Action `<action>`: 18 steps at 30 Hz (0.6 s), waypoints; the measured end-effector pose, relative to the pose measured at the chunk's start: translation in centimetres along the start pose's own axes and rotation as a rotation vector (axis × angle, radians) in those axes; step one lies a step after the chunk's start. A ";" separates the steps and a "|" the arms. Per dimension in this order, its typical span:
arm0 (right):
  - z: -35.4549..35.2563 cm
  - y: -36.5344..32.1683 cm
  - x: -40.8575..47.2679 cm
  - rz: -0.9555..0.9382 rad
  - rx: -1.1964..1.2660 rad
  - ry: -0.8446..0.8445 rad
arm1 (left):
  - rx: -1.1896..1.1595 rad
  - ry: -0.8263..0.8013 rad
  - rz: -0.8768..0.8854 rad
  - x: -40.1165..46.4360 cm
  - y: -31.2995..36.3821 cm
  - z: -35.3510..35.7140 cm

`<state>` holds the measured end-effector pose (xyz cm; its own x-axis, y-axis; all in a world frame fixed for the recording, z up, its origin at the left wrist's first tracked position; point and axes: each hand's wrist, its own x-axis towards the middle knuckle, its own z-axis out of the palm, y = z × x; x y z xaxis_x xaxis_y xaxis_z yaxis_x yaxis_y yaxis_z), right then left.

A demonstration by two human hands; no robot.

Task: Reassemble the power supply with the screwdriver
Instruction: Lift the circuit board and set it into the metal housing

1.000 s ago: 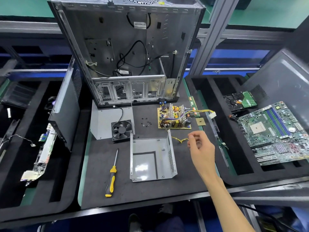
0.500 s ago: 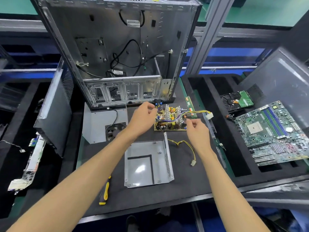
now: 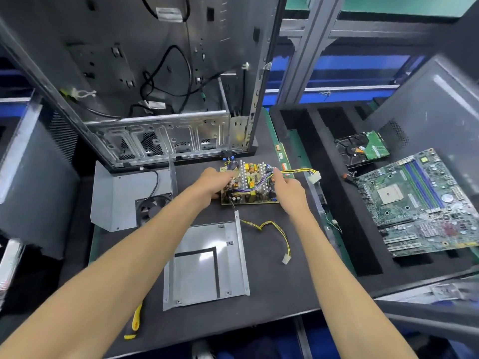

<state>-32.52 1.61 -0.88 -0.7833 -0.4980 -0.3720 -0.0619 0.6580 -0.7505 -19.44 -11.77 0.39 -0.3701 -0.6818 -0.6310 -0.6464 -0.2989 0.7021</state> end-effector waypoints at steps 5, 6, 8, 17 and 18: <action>0.3 -0.7 0.7 0.143 0.177 -0.083 | -0.115 -0.026 -0.045 0.3 -0.3 0.1; 0.3 -0.7 1.0 0.168 0.196 -0.100 | -0.144 -0.028 -0.050 0.2 -0.3 0.1; 0.1 -0.8 1.0 0.193 0.213 -0.126 | -0.194 -0.049 -0.055 0.0 -0.2 0.1; -1.3 -0.8 -2.1 0.095 0.370 -0.165 | -0.147 -0.038 0.175 -4.2 -0.2 -1.6; -1.5 -1.0 -2.8 0.059 0.391 -0.147 | -0.161 -0.032 0.203 -4.8 -0.2 -1.9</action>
<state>-31.24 3.18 1.76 -0.6803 -0.5599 -0.4731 0.2416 0.4381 -0.8659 -16.28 -9.68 3.91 -0.5040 -0.7178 -0.4804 -0.4433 -0.2624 0.8571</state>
